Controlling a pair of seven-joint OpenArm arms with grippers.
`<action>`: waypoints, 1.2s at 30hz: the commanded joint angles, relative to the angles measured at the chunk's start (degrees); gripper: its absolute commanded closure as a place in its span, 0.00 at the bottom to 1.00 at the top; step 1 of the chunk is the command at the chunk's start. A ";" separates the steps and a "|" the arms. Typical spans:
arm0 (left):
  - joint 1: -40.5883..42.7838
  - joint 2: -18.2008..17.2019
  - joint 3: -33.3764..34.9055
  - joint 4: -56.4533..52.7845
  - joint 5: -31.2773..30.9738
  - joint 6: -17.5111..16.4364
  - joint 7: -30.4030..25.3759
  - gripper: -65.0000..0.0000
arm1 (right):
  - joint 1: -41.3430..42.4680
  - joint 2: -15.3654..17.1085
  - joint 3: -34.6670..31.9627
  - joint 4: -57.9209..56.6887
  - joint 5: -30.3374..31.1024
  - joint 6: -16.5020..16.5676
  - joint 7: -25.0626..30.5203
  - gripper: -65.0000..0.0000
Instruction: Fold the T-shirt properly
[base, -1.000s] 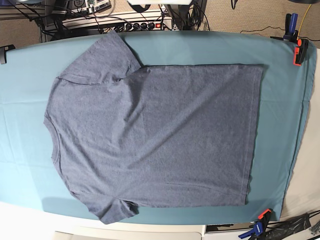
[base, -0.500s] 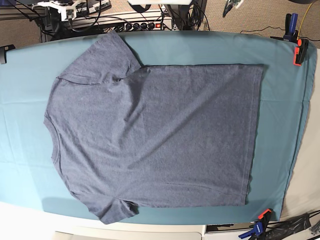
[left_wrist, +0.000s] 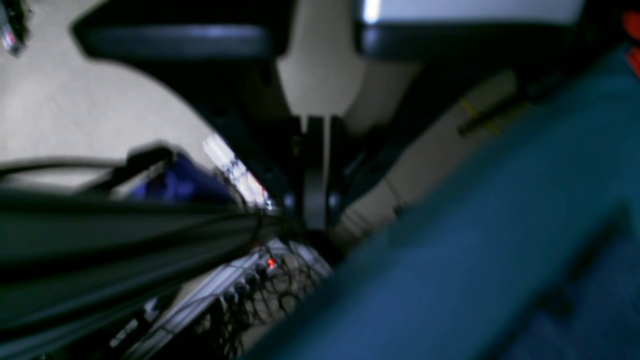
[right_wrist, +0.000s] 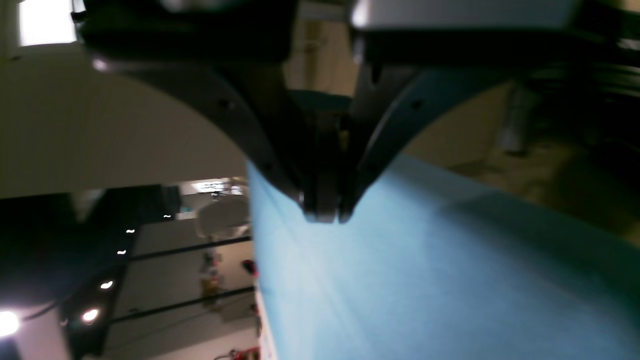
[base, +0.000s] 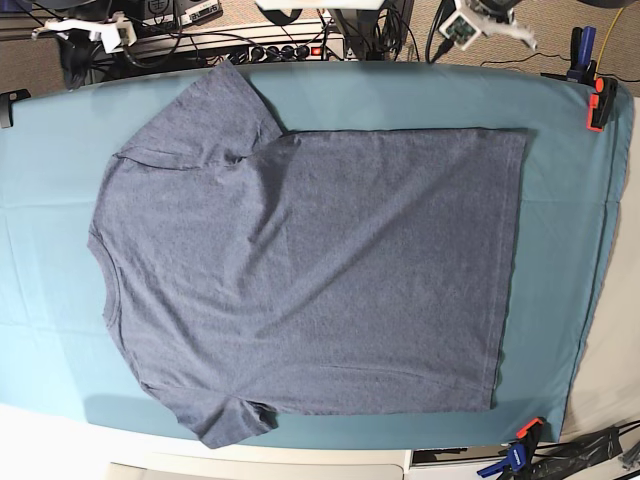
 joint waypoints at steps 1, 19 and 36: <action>0.31 -0.33 -0.09 1.36 -0.28 -0.17 -1.03 1.00 | -0.79 0.66 1.16 0.79 -1.33 -1.06 1.25 0.98; -17.40 -5.60 -0.09 1.36 28.98 1.51 -31.04 1.00 | 4.20 4.33 1.99 0.79 -12.50 -1.06 7.30 0.98; -24.06 -6.88 -0.09 1.36 53.99 -20.54 -41.59 1.00 | 10.49 10.19 1.97 0.79 -12.46 -1.06 12.50 0.98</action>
